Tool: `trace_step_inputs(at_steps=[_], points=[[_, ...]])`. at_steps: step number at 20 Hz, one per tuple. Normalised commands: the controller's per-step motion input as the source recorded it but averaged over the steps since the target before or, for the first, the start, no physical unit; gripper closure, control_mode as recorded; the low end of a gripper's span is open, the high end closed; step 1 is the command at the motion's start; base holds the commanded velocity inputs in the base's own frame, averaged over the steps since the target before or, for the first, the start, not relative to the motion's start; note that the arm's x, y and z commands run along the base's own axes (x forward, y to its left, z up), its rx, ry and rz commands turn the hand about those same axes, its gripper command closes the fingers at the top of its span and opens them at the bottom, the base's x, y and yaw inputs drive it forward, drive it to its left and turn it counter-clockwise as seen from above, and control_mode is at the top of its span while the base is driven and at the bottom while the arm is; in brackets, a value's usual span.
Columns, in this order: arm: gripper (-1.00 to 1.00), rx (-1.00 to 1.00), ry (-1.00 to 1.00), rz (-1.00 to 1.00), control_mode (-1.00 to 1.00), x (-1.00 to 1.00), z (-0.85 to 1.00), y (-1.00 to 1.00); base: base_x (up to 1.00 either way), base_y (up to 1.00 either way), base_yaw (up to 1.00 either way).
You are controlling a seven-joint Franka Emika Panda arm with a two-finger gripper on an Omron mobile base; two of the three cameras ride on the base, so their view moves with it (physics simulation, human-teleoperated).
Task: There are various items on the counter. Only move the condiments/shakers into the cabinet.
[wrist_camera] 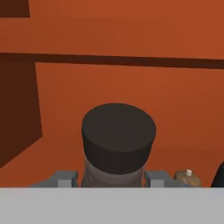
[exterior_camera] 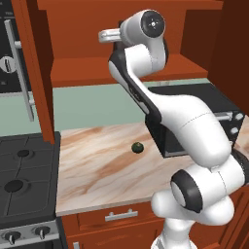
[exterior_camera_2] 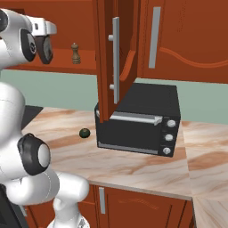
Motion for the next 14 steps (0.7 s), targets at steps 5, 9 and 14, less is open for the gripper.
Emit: trace_step_inputs(at_steps=[5,9,14], points=[[1.0,-0.01,0.04,0.0,-1.0,0.32,-0.13,0.0,0.0,0.0,0.0],[1.0,-0.01,0.09,0.0,-1.0,0.41,-0.3,0.0,0.0,0.0,0.0],[1.0,0.0,0.02,0.0,-1.0,0.49,-0.2,0.0,0.0,0.0,0.0]])
